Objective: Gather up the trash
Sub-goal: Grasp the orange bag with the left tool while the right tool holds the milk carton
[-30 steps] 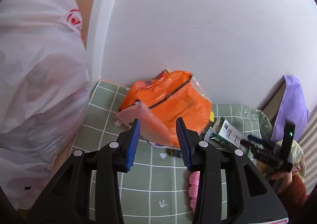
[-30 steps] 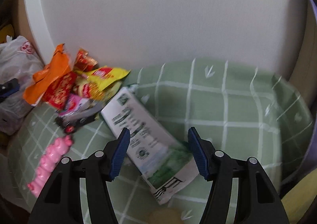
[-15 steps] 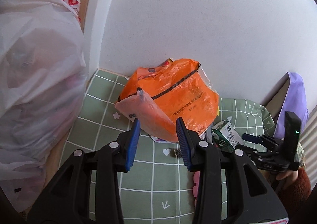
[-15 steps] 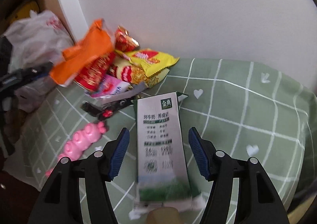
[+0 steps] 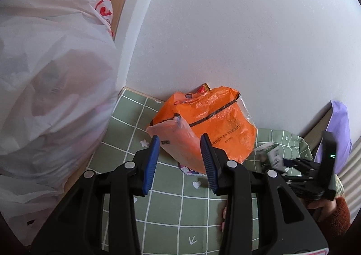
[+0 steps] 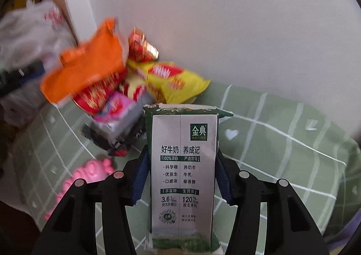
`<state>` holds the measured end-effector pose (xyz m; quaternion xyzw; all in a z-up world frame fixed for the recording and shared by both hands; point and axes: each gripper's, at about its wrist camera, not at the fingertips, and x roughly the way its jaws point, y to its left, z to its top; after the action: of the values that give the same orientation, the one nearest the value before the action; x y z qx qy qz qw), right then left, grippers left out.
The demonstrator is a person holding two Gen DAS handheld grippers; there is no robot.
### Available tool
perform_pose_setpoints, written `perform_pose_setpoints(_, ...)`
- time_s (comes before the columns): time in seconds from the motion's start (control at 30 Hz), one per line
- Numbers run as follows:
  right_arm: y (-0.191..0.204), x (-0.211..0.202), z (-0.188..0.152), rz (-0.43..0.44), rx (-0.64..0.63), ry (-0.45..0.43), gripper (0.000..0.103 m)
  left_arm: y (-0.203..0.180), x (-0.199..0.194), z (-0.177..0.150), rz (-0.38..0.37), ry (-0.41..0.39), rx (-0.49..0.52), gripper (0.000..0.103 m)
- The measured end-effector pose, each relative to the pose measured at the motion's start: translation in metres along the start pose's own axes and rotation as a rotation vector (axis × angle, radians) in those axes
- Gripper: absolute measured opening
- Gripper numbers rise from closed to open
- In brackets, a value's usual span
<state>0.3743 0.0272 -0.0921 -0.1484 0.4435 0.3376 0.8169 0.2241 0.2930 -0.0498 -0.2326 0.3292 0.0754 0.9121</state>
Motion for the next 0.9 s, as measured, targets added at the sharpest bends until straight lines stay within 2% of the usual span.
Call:
perform_pose_setpoints(0.17,-0.01,-0.049,-0.018,-0.021,0.084,-0.117,0.05,-0.009,0.005,0.002,-0.024,0.0,0.006,0.038)
perform_pose_setpoints(0.23,-0.014,-0.068,-0.029,-0.038,0.115,-0.155,0.05,-0.013,0.006,0.005,-0.036,-0.011,0.005,0.045)
perform_pose_setpoints(0.27,-0.015,-0.072,-0.031,-0.045,0.126,-0.17,0.05,-0.017,0.009,0.006,-0.033,-0.016,0.016,0.046)
perform_pose_setpoints(0.4,-0.015,-0.088,-0.047,-0.077,0.168,-0.217,0.05,-0.02,0.024,0.008,0.027,-0.002,0.026,0.047)
perform_pose_setpoints(0.43,-0.017,-0.093,-0.052,-0.078,0.179,-0.217,0.05,-0.018,0.03,0.008,0.057,0.012,0.006,0.047)
perform_pose_setpoints(0.57,-0.016,-0.101,-0.073,-0.068,0.218,-0.211,0.05,-0.002,0.047,0.008,0.08,0.069,-0.089,0.047)
perform_pose_setpoints(0.67,-0.011,-0.107,-0.086,-0.067,0.238,-0.204,0.05,0.004,0.057,0.009,0.077,0.13,-0.134,0.033)
perform_pose_setpoints(0.7,-0.01,-0.11,-0.09,-0.068,0.244,-0.205,0.05,0.004,0.058,0.009,0.077,0.135,-0.137,0.024)
perform_pose_setpoints(0.73,-0.009,-0.113,-0.093,-0.069,0.251,-0.205,0.05,0.004,0.058,0.009,0.083,0.133,-0.136,0.019)
perform_pose_setpoints(0.83,-0.005,-0.121,-0.102,-0.078,0.263,-0.213,0.05,-0.004,0.05,0.009,0.068,0.105,-0.111,0.013)
perform_pose_setpoints(0.9,-0.003,-0.128,-0.107,-0.085,0.265,-0.221,0.05,-0.014,0.038,0.009,0.068,0.073,-0.071,0.012)
